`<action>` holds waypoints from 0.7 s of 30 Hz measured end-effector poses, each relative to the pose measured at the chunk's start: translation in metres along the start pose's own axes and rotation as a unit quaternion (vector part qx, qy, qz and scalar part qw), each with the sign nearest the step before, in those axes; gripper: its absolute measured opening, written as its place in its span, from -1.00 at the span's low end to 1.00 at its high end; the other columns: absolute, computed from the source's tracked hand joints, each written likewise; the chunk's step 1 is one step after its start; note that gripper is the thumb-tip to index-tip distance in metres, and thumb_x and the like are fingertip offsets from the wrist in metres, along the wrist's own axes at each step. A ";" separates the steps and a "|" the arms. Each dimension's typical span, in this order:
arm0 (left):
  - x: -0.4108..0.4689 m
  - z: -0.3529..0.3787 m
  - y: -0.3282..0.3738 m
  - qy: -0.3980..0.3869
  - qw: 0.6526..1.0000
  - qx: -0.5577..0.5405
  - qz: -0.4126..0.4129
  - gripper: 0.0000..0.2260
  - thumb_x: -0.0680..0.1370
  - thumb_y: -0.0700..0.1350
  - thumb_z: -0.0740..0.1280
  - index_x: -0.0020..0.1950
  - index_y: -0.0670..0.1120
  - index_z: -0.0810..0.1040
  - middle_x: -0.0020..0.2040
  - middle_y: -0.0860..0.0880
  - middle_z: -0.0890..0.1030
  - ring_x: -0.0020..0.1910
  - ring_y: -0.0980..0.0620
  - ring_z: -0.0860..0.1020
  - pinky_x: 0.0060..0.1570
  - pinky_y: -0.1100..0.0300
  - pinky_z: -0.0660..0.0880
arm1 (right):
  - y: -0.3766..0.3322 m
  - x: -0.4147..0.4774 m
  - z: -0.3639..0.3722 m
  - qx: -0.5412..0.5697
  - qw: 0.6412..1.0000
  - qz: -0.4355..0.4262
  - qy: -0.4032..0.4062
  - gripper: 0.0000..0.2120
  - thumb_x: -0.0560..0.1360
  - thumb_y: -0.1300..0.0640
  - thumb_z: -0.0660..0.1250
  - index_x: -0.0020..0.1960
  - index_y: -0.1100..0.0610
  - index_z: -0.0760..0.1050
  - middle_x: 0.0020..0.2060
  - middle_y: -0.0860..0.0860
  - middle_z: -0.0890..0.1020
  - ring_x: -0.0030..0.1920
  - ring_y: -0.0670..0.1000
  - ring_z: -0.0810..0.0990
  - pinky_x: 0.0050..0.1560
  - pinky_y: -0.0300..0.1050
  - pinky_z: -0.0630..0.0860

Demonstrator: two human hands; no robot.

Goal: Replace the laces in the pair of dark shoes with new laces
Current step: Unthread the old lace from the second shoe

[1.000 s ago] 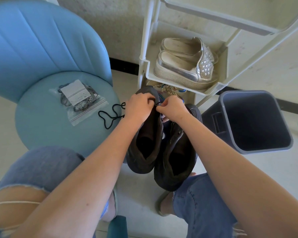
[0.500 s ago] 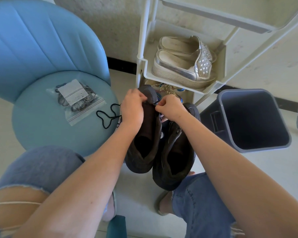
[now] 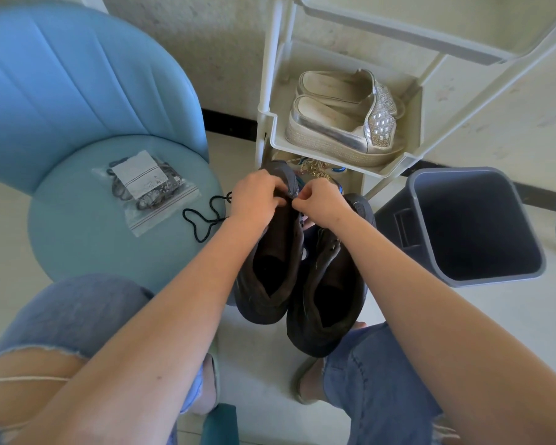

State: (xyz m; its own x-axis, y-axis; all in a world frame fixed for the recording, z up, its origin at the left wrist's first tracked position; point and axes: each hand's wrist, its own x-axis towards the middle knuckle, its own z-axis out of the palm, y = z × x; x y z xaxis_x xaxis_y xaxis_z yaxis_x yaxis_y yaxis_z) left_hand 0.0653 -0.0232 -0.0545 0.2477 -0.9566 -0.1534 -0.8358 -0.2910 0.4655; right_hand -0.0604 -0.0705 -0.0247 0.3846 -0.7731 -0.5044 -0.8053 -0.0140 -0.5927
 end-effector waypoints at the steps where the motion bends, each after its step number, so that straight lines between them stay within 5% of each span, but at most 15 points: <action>1: 0.000 0.001 -0.002 0.006 1.000 0.014 0.003 -0.76 0.53 -0.06 0.36 0.19 0.03 0.61 0.14 -0.06 0.55 0.16 -0.06 0.48 0.09 0.07 0.43 | 0.000 0.000 0.000 0.002 1.000 0.000 -0.001 -0.88 0.52 0.27 0.28 -0.19 0.21 0.43 -0.35 0.12 0.59 -0.49 -0.05 0.59 -0.54 -0.35 0.44; 5: 0.000 0.005 0.002 0.045 0.999 0.027 -0.007 -0.84 0.55 -0.08 0.32 0.08 0.00 0.64 0.08 -0.03 0.56 0.10 -0.03 0.50 -0.13 0.17 0.34 | -0.002 0.000 0.000 0.009 1.000 0.003 -0.001 -0.92 0.52 0.28 0.27 -0.15 0.22 0.43 -0.32 0.14 0.59 -0.48 -0.03 0.59 -0.54 -0.33 0.45; 9: -0.009 0.017 0.003 0.099 0.983 -0.114 -0.100 -0.88 0.56 -0.13 0.30 -0.03 -0.05 0.63 0.05 0.01 0.61 0.02 -0.01 0.55 -0.08 0.19 0.37 | -0.001 -0.001 0.001 0.020 1.000 0.007 -0.001 -0.95 0.53 0.28 0.26 -0.12 0.23 0.44 -0.35 0.12 0.57 -0.48 -0.01 0.59 -0.49 -0.31 0.52; 13: -0.016 0.023 0.005 0.120 0.961 -0.201 -0.148 -0.87 0.57 -0.12 0.29 0.01 -0.06 0.63 0.06 0.05 0.62 0.05 0.05 0.55 -0.09 0.31 0.30 | -0.004 -0.002 0.003 0.017 1.000 0.011 0.012 -0.92 0.53 0.29 0.24 -0.14 0.23 0.43 -0.29 0.22 0.58 -0.35 0.15 0.64 -0.21 -0.04 0.65; 21: -0.016 0.019 0.006 0.095 0.986 -0.085 -0.105 -0.87 0.57 -0.13 0.29 -0.02 -0.04 0.65 0.09 -0.02 0.56 0.07 -0.01 0.51 -0.19 0.23 0.25 | -0.009 -0.002 0.021 -0.147 0.984 -0.042 0.093 -0.77 0.53 0.15 0.28 0.11 0.27 0.44 0.00 0.18 0.56 0.00 0.20 0.56 -0.15 -0.05 0.43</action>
State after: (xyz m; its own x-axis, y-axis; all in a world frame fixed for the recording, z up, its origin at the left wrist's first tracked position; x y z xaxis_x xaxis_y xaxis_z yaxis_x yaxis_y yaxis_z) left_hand 0.0474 -0.0094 -0.0655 0.5078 -0.8553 -0.1027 -0.6660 -0.4655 0.5829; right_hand -0.0442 -0.0555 -0.0317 0.3894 -0.8630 -0.3218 -0.8799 -0.2452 -0.4071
